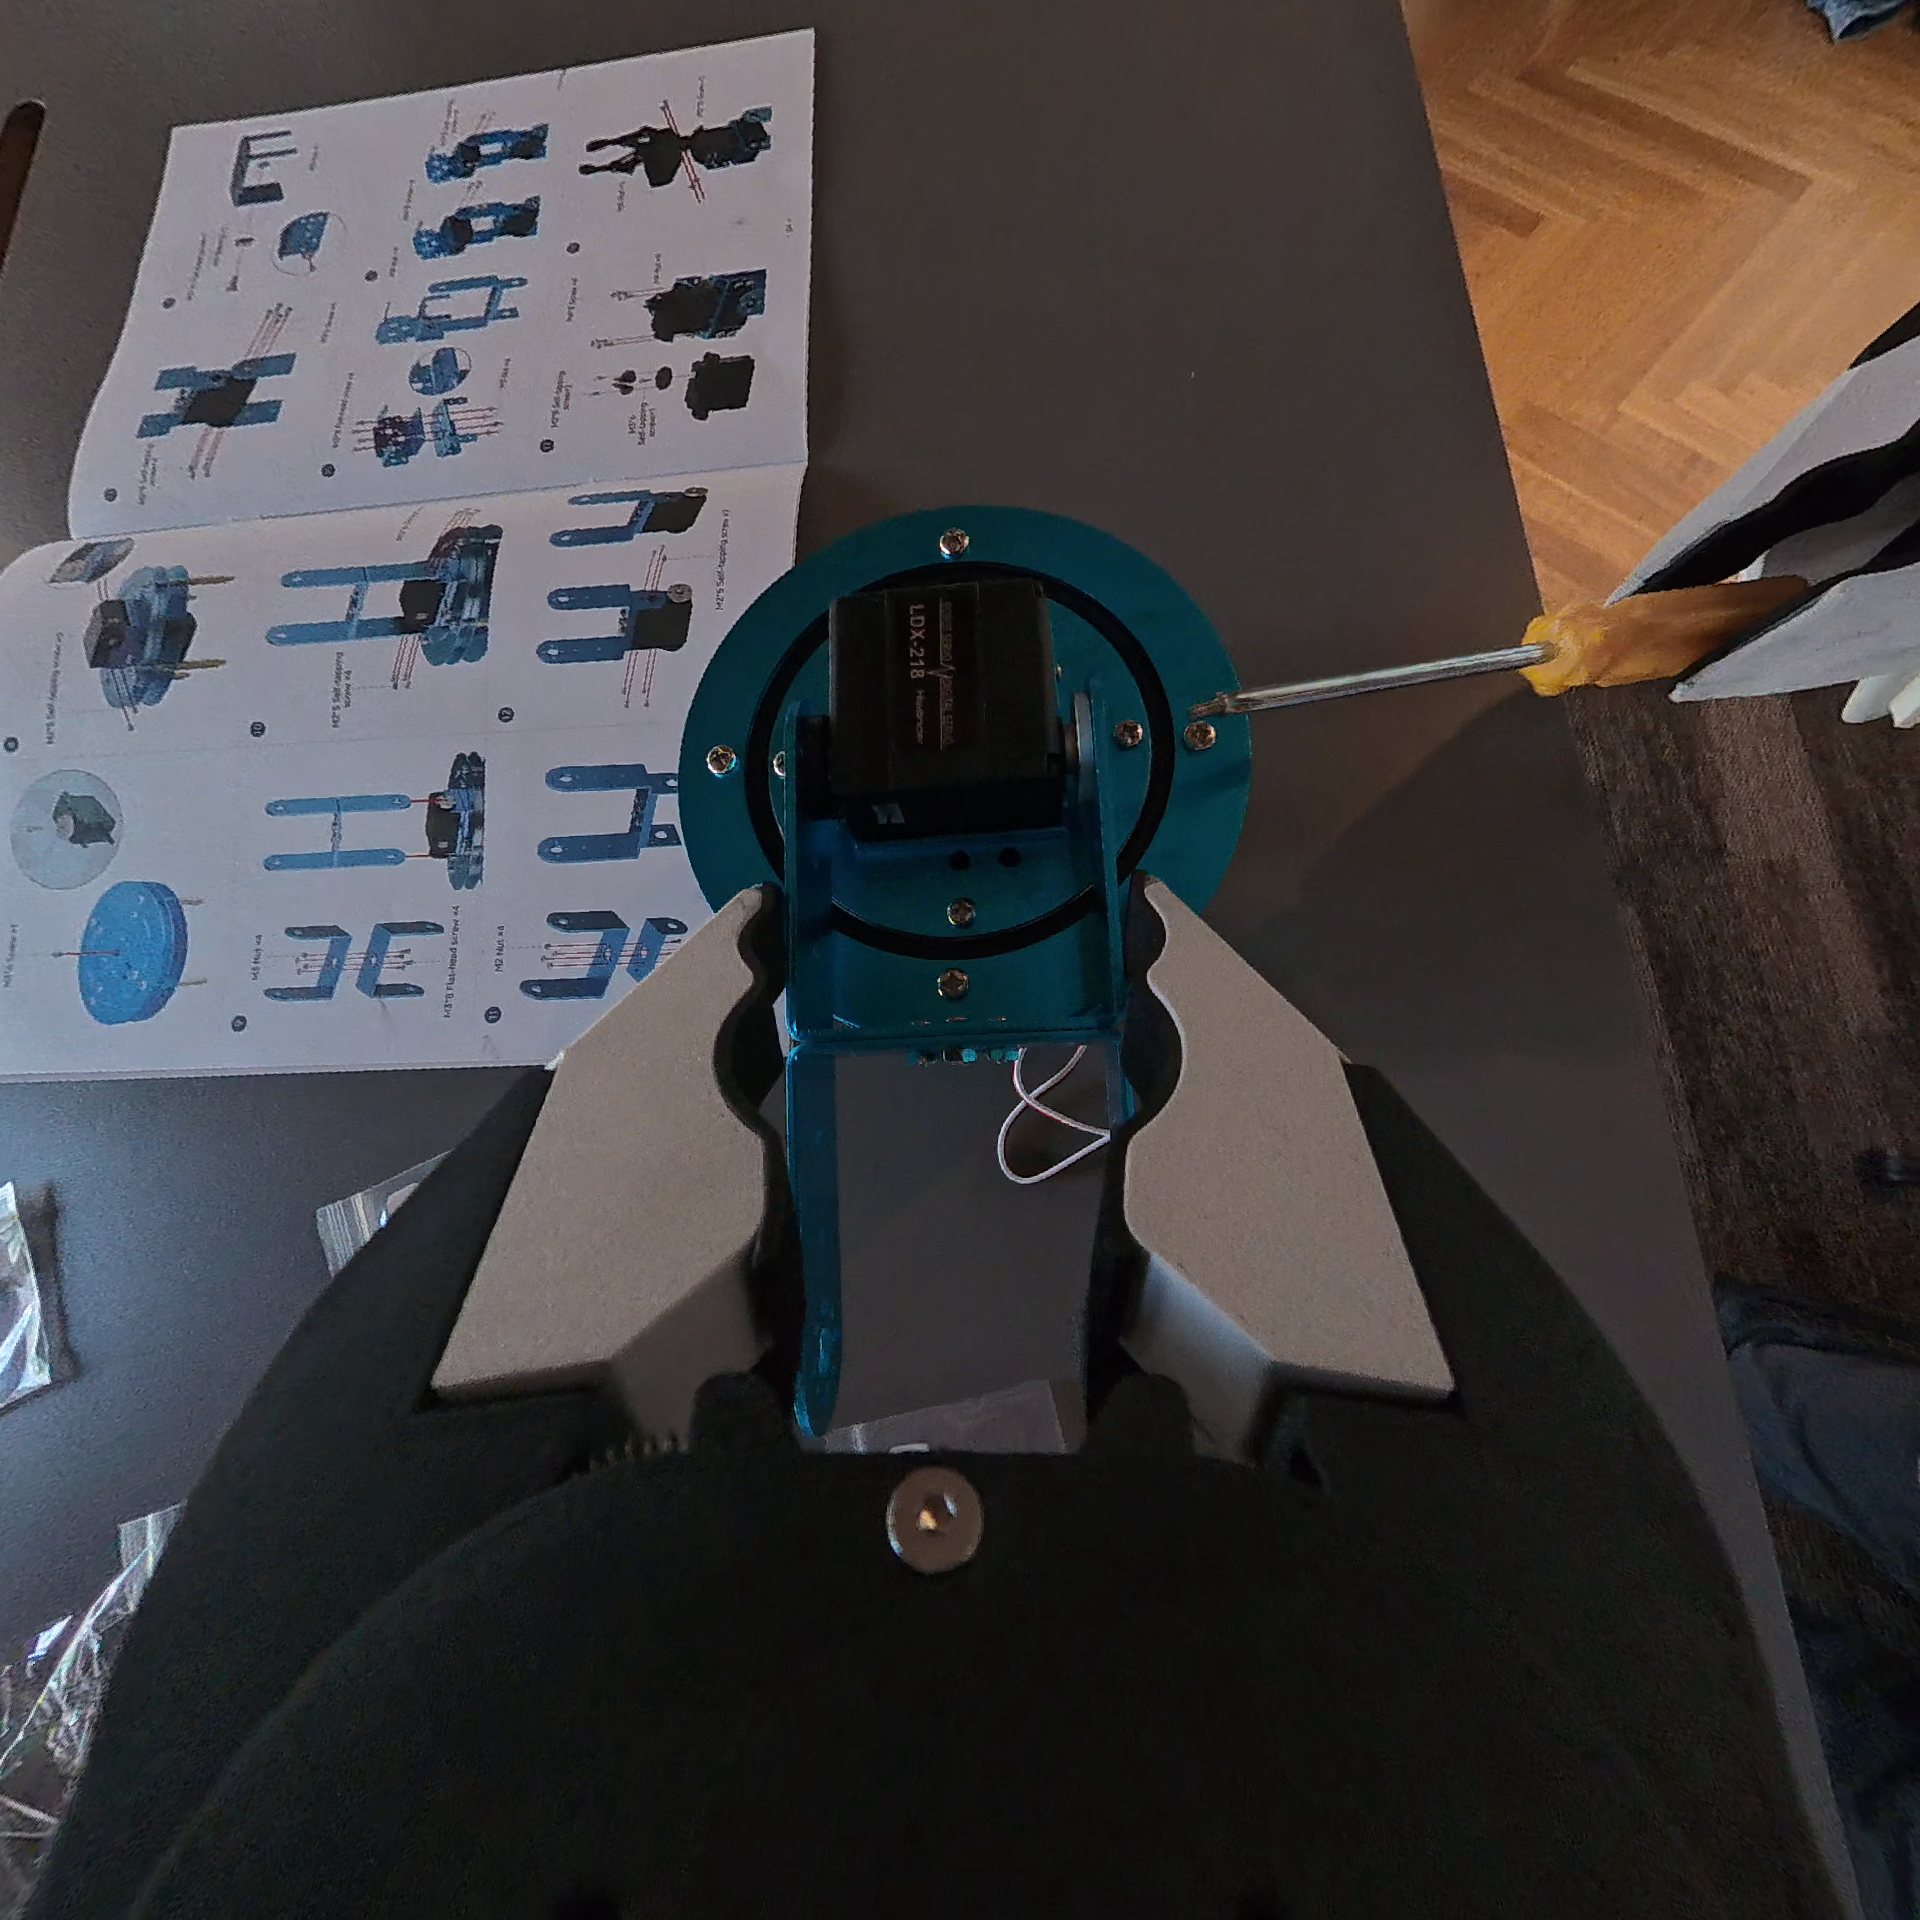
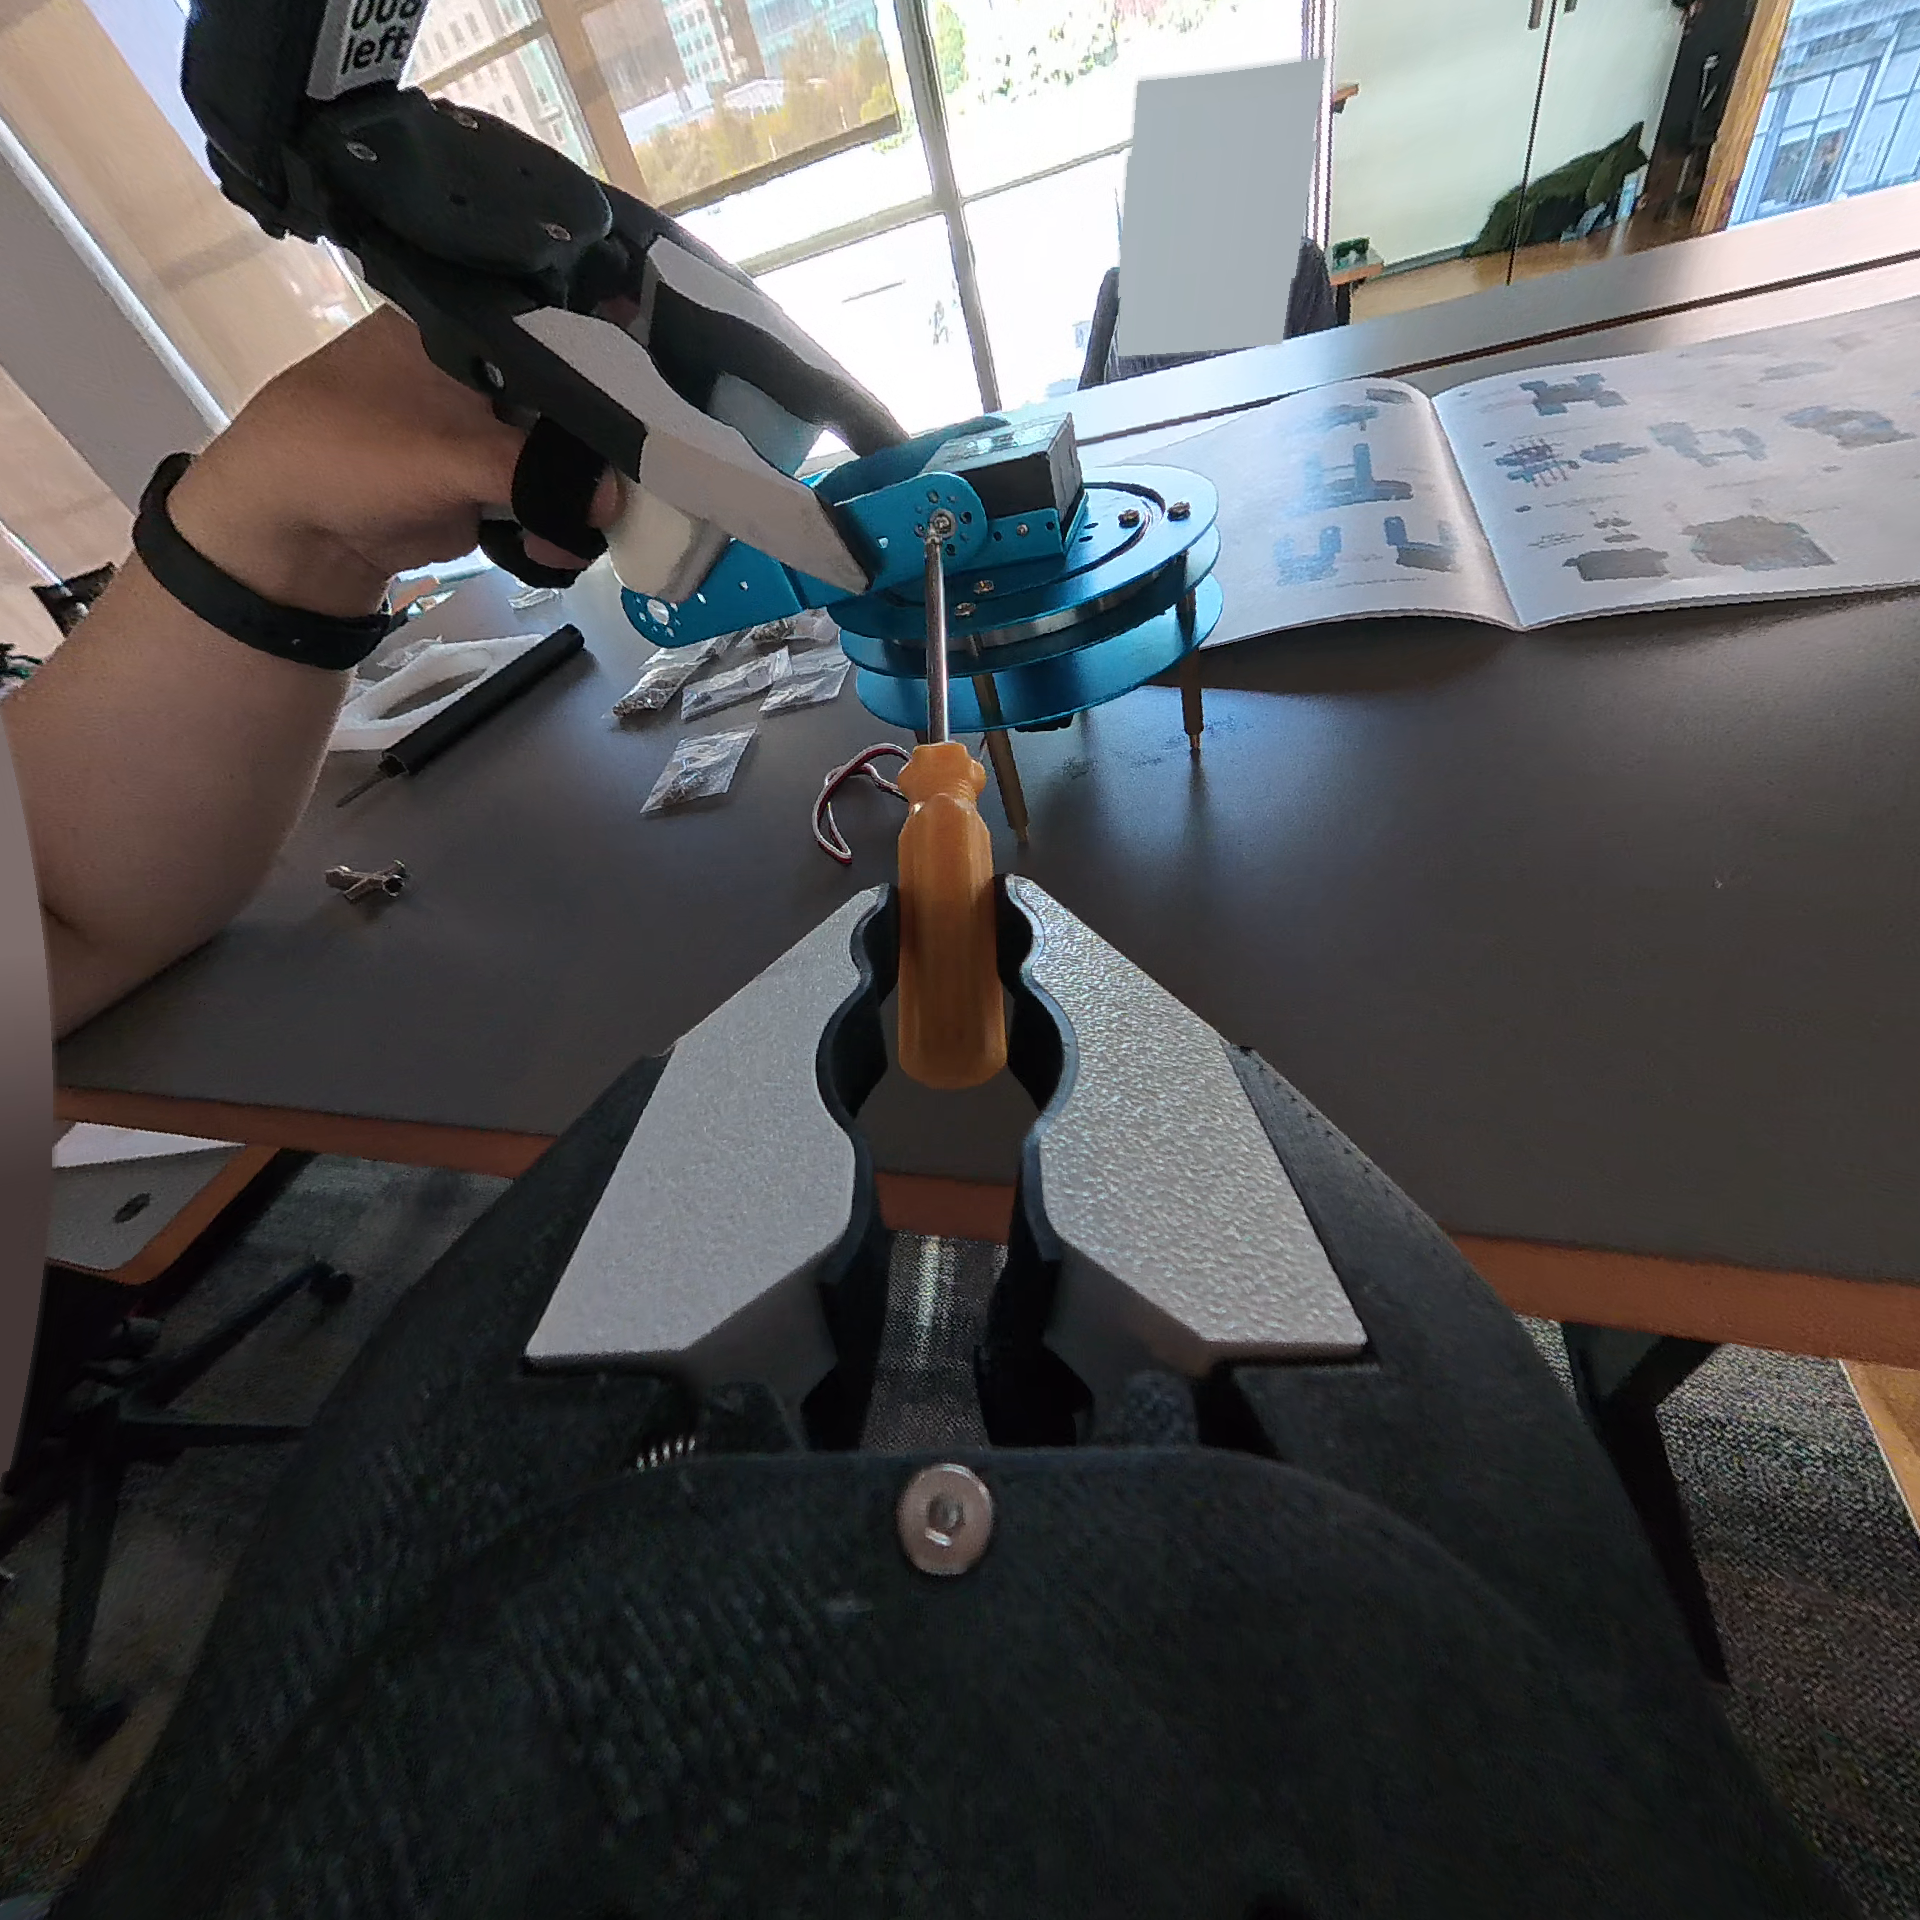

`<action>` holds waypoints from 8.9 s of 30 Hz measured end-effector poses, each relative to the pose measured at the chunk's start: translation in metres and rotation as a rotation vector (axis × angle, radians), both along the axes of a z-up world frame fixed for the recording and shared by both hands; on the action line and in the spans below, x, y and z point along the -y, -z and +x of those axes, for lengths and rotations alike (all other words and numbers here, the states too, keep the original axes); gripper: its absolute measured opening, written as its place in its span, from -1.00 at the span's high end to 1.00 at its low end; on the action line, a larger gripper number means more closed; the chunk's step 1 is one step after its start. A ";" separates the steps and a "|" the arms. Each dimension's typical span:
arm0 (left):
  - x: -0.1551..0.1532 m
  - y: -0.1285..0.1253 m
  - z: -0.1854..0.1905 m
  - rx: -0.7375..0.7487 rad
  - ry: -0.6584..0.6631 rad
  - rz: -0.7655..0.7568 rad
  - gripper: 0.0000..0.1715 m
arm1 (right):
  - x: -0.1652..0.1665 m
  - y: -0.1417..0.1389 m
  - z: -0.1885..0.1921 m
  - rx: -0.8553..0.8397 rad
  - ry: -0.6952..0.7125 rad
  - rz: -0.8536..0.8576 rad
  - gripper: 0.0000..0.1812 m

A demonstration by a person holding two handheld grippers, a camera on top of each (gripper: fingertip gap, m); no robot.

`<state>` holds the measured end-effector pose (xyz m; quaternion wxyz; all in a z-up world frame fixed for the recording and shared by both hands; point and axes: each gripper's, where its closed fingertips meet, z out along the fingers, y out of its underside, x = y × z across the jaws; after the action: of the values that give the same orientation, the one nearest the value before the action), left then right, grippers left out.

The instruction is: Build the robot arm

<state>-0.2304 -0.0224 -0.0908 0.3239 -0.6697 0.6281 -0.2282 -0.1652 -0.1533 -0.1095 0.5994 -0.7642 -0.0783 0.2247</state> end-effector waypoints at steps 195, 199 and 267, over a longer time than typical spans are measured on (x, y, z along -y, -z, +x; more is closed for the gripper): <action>0.075 -0.035 -0.081 0.516 -0.245 -0.256 0.63 | -0.005 -0.058 -0.054 -0.897 -0.445 -0.624 0.82; 0.067 -0.037 -0.083 0.475 -0.370 -0.005 0.48 | -0.001 -0.064 -0.052 -0.896 -0.520 -0.678 0.82; 0.033 -0.012 0.058 0.051 -0.969 1.223 0.41 | -0.079 0.001 0.221 -0.219 -0.788 -0.651 0.82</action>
<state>-0.1721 -0.0551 -0.0789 0.7135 -0.5664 0.2719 0.3101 0.0562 -0.0743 -0.1105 0.2053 -0.7955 -0.2230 0.5247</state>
